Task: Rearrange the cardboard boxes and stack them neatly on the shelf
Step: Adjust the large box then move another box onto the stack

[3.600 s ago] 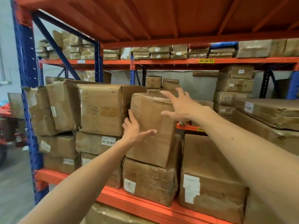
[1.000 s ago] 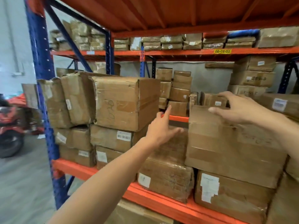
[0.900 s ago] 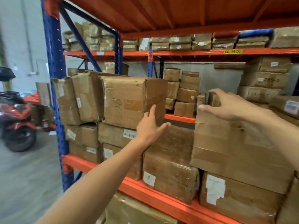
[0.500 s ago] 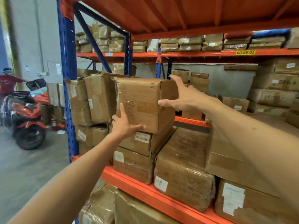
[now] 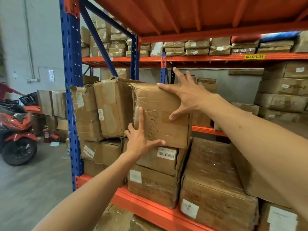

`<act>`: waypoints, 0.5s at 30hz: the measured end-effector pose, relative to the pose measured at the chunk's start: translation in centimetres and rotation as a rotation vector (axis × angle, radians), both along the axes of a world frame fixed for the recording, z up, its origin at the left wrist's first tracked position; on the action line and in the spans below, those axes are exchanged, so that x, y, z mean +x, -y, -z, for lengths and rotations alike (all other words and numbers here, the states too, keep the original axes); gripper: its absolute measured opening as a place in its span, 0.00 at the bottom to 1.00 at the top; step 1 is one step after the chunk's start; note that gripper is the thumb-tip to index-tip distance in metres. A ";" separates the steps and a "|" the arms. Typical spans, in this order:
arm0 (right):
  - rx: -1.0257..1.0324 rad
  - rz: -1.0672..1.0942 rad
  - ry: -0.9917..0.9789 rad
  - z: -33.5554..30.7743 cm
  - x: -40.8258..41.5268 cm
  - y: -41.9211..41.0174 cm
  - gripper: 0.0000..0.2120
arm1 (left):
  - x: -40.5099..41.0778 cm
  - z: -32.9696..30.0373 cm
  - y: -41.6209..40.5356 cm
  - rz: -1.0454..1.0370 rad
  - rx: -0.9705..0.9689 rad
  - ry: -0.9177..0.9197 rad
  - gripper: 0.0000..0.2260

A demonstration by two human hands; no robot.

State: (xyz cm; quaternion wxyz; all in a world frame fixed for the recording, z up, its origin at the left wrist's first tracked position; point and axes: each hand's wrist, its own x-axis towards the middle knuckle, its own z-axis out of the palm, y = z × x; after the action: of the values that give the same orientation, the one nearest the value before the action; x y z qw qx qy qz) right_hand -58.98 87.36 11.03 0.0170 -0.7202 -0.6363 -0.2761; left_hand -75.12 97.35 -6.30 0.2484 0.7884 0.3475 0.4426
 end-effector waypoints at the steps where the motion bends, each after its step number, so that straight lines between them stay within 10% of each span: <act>1: -0.002 0.002 0.017 -0.1 0.3 0.0 0.60 | 0.1 0.2 -0.3 0.007 0.003 0.035 0.66; 15: 0.254 0.020 -0.104 6.1 6.9 6.6 0.44 | 2.7 -2.9 -1.5 0.117 0.109 0.002 0.72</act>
State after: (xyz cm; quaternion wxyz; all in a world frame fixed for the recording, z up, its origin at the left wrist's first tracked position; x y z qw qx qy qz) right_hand -52.08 80.81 4.98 0.1382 -0.7318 -0.5873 -0.3171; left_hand -72.47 98.84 -3.38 0.2308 0.8194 0.2759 0.4463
